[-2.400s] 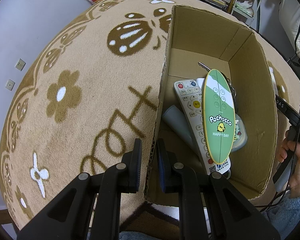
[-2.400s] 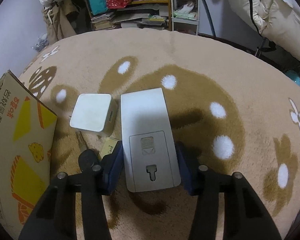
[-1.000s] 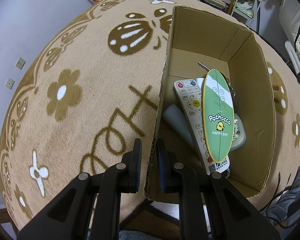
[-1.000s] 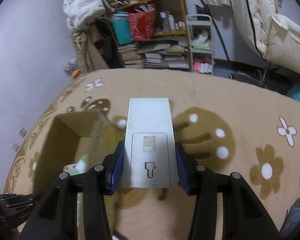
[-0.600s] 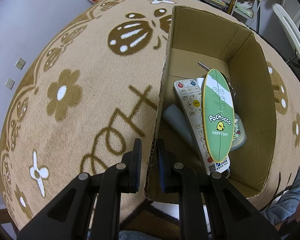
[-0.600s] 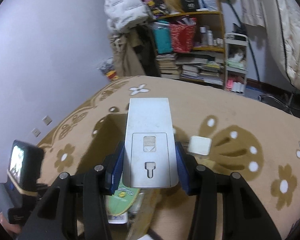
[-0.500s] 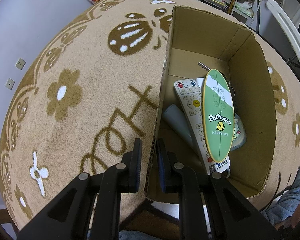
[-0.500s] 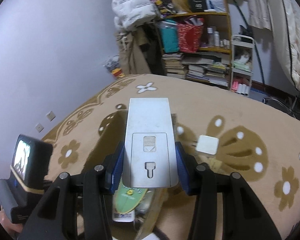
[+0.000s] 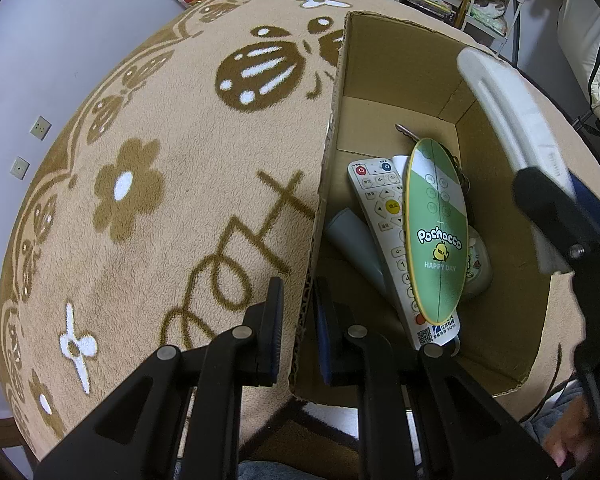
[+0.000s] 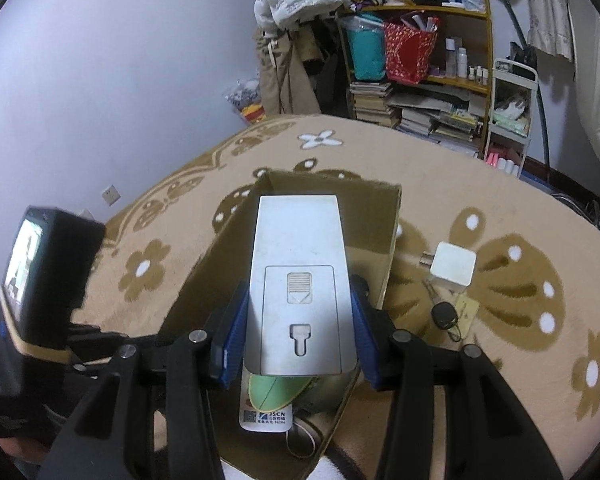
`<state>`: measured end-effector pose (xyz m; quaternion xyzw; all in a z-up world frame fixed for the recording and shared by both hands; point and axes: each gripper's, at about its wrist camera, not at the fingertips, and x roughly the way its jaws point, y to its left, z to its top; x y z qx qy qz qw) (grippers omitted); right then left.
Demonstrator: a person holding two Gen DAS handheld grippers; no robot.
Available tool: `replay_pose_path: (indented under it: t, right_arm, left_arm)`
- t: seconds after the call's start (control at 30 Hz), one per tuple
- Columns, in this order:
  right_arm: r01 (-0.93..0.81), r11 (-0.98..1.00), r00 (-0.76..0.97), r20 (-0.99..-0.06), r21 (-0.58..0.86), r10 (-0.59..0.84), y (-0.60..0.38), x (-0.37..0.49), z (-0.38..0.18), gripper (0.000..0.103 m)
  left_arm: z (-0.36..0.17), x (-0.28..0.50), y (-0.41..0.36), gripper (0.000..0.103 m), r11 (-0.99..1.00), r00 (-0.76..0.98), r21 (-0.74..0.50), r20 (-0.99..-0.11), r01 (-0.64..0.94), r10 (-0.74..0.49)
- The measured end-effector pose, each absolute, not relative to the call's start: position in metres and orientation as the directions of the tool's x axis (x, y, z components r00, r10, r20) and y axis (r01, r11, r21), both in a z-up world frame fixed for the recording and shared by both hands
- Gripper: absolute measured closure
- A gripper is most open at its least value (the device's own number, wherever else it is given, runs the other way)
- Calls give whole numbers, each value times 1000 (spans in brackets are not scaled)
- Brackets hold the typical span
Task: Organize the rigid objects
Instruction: 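Carry the white switch plate into the box and open the right gripper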
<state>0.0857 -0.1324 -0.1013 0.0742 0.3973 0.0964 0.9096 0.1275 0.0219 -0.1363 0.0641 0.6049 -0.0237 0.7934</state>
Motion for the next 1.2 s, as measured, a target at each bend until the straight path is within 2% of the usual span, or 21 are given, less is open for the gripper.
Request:
replay_pose_path:
  t: [0.47, 0.67, 1.03, 1.1, 1.2]
  right_arm:
    - [-141, 975, 600, -769, 169, 220, -115, 92, -126, 52]
    - [-152, 984, 604, -779, 96, 169, -106, 91, -129, 52]
    - [-140, 982, 598, -780, 126, 186, -109, 90, -124, 51]
    - [-136, 982, 605, -774, 131, 187, -112, 89, -118, 49]
    - [-118, 983, 631, -754, 138, 181, -120, 87, -108, 32]
  left_arm:
    - [-136, 128, 22, 88, 991, 267, 72, -963, 115, 39]
    - [-137, 128, 21, 88, 991, 267, 70, -963, 114, 37]
    - [-136, 127, 21, 88, 991, 266, 69, -963, 115, 36]
    - [-136, 127, 21, 88, 991, 267, 70, -963, 113, 37]
    - [-136, 127, 21, 88, 991, 267, 71, -963, 114, 38]
